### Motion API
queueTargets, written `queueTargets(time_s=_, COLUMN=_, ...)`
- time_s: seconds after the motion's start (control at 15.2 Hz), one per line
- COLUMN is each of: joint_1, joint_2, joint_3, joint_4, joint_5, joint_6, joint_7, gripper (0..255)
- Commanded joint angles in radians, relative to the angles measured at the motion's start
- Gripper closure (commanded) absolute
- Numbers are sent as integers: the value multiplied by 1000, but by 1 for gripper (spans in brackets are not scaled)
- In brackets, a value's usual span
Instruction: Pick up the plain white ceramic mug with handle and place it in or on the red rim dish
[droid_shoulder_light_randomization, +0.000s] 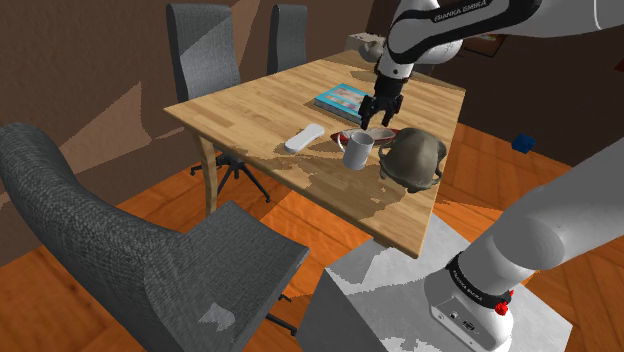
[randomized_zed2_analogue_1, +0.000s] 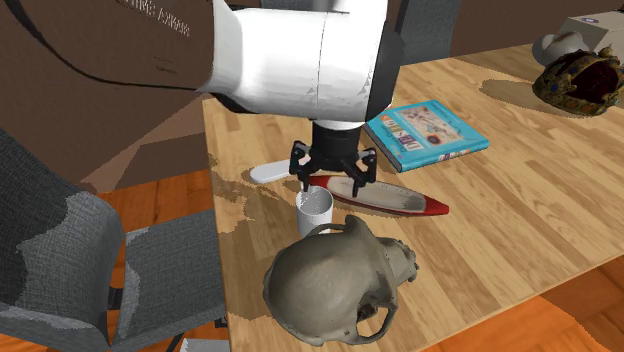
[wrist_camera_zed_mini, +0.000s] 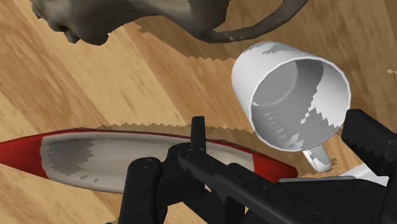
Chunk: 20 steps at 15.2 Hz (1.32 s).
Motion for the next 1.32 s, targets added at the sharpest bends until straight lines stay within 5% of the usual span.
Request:
queueTargets(time_s=0.0, joint_1=-5, joint_2=40, joint_3=-8, joint_4=-1, joint_5=1, joint_6=32, joint_7=-7, gripper=0)
queueTargets(time_s=0.46, joint_1=-5, joint_2=85, joint_3=-8, joint_4=-63, joint_5=5, joint_6=139, joint_7=-10, gripper=0)
queueTargets(time_s=0.99, joint_1=-5, joint_2=85, joint_3=-8, joint_4=-62, joint_5=5, joint_6=138, joint_7=-10, gripper=0)
queueTargets(time_s=1.06, joint_1=-5, joint_2=85, joint_3=-8, joint_4=-62, joint_5=5, joint_6=138, joint_7=-10, gripper=255)
queueTargets(time_s=1.25, joint_1=-5, joint_2=85, joint_3=-8, joint_4=-62, joint_5=5, joint_6=138, joint_7=-10, gripper=255)
